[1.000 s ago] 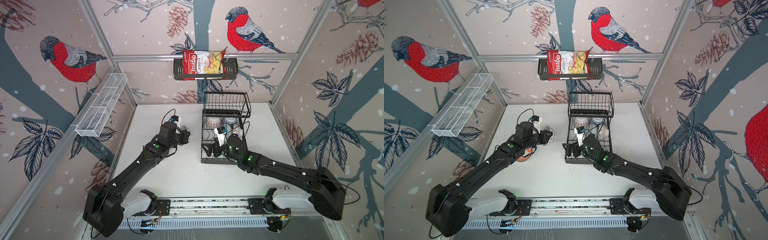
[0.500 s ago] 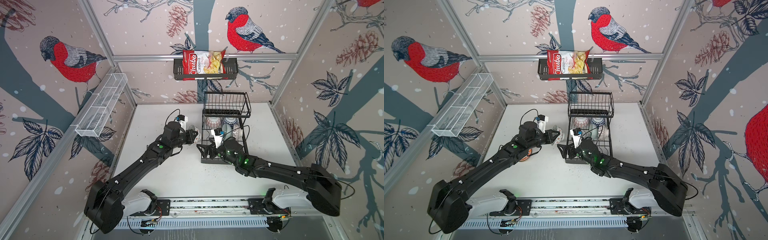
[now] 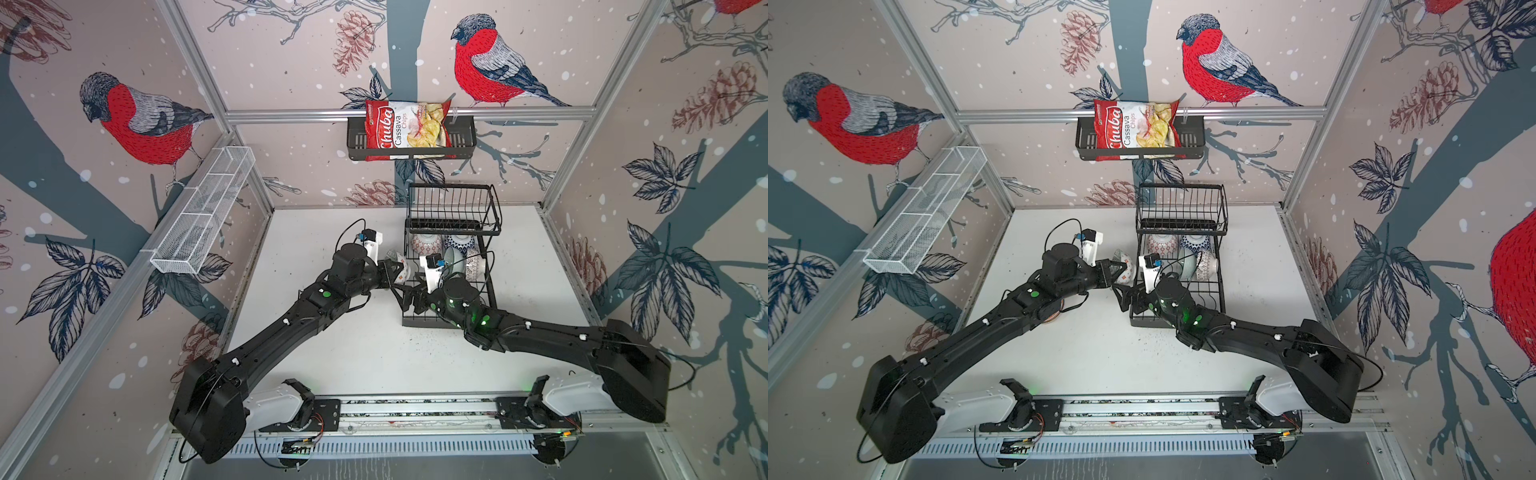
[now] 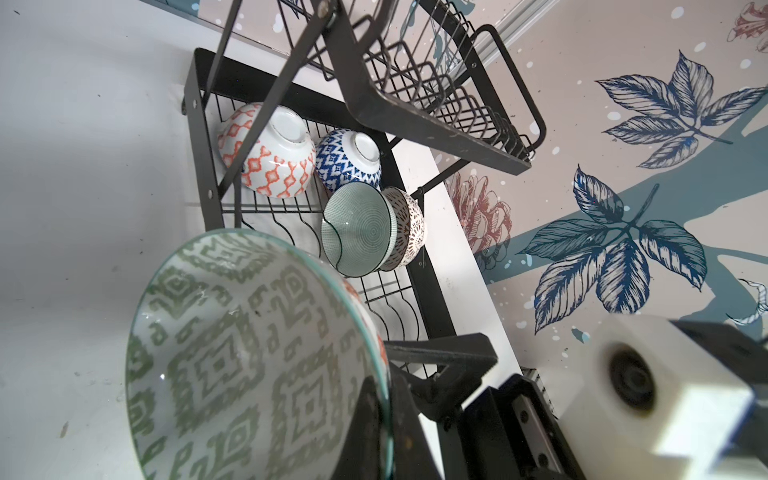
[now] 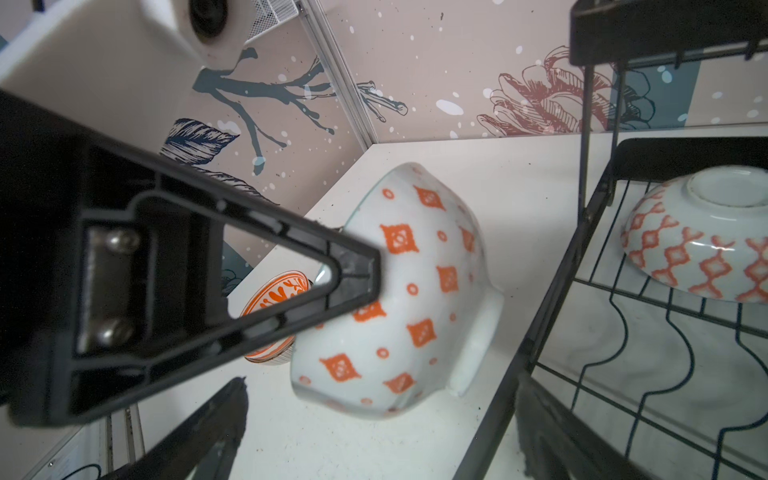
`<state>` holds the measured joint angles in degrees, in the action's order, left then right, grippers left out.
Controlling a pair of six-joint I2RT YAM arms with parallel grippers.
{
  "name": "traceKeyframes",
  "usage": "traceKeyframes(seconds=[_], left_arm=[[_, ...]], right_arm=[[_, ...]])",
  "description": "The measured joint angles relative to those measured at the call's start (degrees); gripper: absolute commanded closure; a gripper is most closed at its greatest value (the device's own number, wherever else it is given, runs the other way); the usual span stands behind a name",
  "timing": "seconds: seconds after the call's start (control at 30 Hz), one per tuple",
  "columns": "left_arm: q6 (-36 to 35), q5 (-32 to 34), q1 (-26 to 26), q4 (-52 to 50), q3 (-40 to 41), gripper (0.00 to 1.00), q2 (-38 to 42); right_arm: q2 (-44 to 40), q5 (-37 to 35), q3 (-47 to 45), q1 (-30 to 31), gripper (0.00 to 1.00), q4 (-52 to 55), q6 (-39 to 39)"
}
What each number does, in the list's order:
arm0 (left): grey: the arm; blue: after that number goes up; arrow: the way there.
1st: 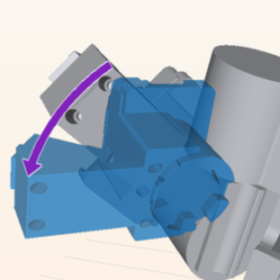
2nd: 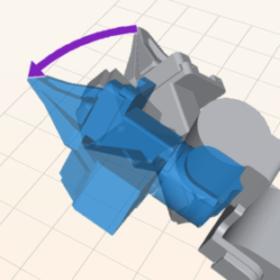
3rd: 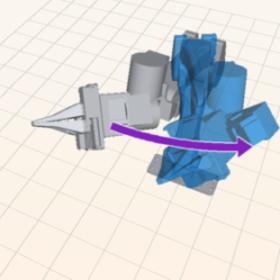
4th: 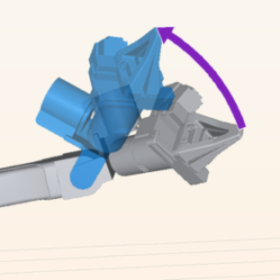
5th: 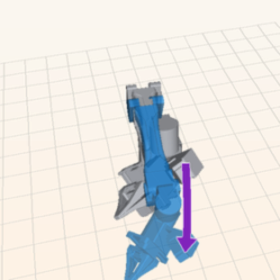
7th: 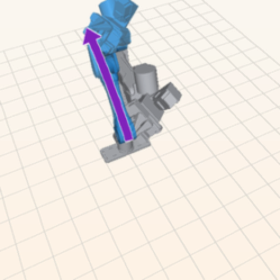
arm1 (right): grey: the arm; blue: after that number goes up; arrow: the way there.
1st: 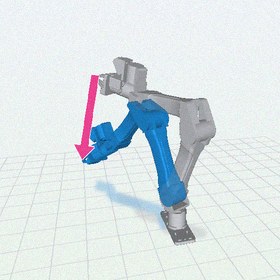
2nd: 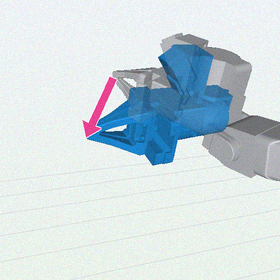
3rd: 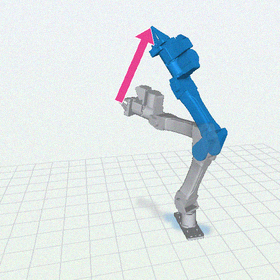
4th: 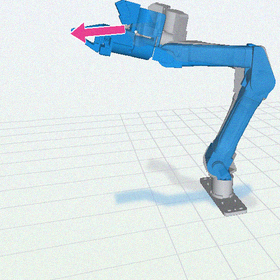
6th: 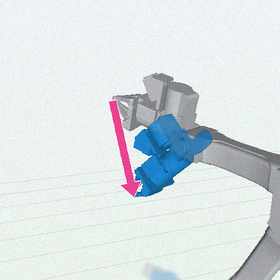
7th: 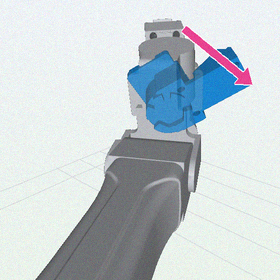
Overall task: Load bowls into a dish rack
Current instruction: Place the bowl in the dish rack.
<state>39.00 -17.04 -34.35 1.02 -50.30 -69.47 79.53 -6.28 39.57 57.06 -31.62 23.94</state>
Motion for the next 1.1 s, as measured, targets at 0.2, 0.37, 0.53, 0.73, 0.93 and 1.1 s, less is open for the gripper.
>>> traceKeyframes(seconds=[0.2,0.37,0.53,0.73,0.93,1.1], left_arm=[[0.13,-0.94,-0.11,0.2,0.0,1.0,-0.04],[1.05,-1.27,-0.37,1.62,0.13,1.0,-0.04],[1.07,-2.16,-0.37,3.08,0.2,1.0,-0.04],[1.49,-2.64,-0.37,4.02,0.5,1.0,-0.15],[1.64,-3.32,-0.37,5.6,0.68,1.0,-0.37],[1.66,-3.48,-0.37,6.01,0.7,1.0,-0.39]], right_arm=[[1.16,-1.16,0.22,-0.24,0.0,-1.14,0.04],[1.86,-1.2,0.33,-0.48,0.04,-1.75,0.07],[2.1,-1.2,0.37,-0.52,0.08,-3.06,0.07],[2.19,-0.94,0.02,-0.55,0.14,-5.03,0.04],[2.16,-0.79,-0.24,-0.79,0.2,-5.79,0.02],[2.21,-0.76,-0.26,-0.87,0.29,-5.86,0.02]])
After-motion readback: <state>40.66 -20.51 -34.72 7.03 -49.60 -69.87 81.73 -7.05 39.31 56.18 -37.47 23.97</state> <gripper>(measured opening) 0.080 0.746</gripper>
